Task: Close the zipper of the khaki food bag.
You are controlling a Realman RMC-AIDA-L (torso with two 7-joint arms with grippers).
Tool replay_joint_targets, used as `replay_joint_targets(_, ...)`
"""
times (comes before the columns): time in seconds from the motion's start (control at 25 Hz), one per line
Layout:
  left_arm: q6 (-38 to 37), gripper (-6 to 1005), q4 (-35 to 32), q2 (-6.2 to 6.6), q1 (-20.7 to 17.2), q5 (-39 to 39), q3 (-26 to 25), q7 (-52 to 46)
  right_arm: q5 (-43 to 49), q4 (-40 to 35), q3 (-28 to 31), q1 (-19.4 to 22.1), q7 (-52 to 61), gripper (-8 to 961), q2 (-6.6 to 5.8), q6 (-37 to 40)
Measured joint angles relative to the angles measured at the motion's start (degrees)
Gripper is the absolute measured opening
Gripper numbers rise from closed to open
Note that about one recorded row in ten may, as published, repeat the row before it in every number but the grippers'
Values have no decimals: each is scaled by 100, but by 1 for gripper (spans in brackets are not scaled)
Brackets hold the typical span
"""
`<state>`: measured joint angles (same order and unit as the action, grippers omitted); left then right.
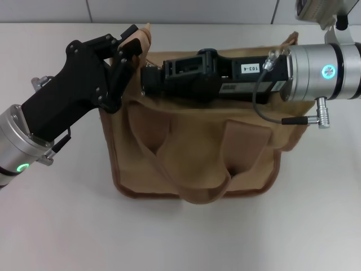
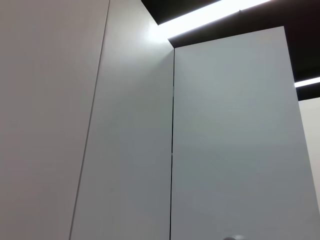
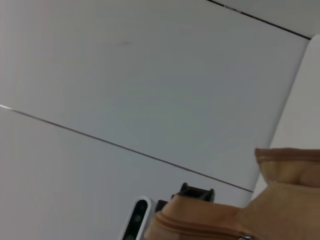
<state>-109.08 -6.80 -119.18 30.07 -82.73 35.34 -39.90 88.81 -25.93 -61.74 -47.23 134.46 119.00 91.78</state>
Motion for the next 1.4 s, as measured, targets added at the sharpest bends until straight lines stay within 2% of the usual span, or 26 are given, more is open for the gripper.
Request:
replay_joint_targets(0.32, -17, 49, 8, 0, 7, -2, -1, 0, 71, -14, 0, 78, -58, 326, 5, -36)
replay_joint_targets(0.88, 40, 52, 93, 0, 52, -28, 0, 2, 148, 101, 11, -161, -541, 350, 14, 68)
replay_joint_targets(1.16, -48, 53, 94, 0, 38, -16, -60, -5, 188, 234, 56, -103, -525, 365, -4, 20)
replay_joint_targets(1.32, -286, 54, 68, 0, 111, -17, -31, -198, 139, 200, 78, -51, -488, 511, -2, 188)
replay_joint_targets(1.4, -285, 54, 70, 1, 136, -19, -23, -211, 133, 202, 80, -40, -491, 519, -5, 186)
